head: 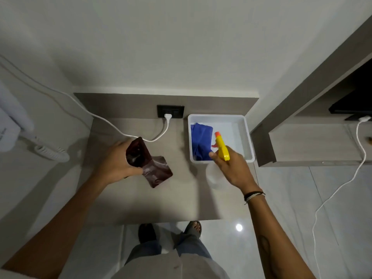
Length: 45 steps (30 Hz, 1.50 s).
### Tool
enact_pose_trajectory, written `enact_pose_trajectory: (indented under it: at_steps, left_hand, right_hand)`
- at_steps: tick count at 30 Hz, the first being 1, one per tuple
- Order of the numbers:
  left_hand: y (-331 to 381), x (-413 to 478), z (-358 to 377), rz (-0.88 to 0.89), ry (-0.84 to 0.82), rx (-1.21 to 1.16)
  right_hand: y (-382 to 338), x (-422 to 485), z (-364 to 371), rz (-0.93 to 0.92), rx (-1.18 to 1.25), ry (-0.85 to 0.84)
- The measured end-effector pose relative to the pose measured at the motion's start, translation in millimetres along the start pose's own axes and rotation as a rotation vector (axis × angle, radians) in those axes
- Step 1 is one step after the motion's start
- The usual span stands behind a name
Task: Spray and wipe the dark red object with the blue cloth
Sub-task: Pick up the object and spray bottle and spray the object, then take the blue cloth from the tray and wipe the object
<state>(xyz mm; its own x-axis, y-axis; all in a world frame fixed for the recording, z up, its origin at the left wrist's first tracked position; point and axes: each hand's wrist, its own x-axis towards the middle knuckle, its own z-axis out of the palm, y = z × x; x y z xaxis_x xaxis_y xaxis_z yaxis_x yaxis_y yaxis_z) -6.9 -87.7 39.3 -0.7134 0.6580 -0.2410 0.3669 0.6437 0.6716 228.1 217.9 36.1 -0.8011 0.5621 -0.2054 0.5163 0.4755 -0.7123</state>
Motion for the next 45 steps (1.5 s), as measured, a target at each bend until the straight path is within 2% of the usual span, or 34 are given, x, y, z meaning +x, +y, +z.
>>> enact_pose_trajectory:
  at_steps: [4,7,13,22,24,25,26,28,29,32,34,39,45]
  left_hand:
    - [14,9,5,0.098,-0.027,0.220]
    - [21,12,10,0.071,-0.066,0.273]
    - [21,12,13,0.095,-0.033,0.260]
    - [19,9,14,0.141,-0.026,0.190]
    - [19,10,14,0.135,-0.027,0.173]
    - [19,10,15,0.136,-0.024,0.169]
    - [18,10,15,0.139,-0.024,0.164]
    - [15,10,17,0.142,-0.021,0.157]
    - [13,11,18,0.146,-0.019,0.161]
    - [6,13,20,0.168,-0.010,0.193]
    - [1,16,22,0.191,0.000,0.213]
    - [-9,19,30,0.218,0.042,0.230]
    - [-6,18,30,0.231,0.066,0.155]
  right_hand:
    - [4,46,-18,0.034,0.058,0.237]
    - [13,77,-21,0.093,0.055,0.312]
    - [37,118,-11,0.167,-0.099,0.221]
    - [50,118,-13,0.224,0.121,0.241]
    - [42,107,0,0.147,-0.084,0.435]
    - [34,101,10,0.023,-0.211,0.507]
    - [25,99,24,-0.136,-0.294,0.507]
    - [11,103,53,-0.363,-0.425,0.294]
    - [8,109,66,-0.373,-0.501,0.148]
    - [9,131,79,-0.172,-0.628,-0.217]
    - [18,143,79,-0.086,-0.649,-0.348]
    - [23,161,89,-0.050,-0.743,-0.437]
    - [25,162,103,-0.050,-0.794,-0.387]
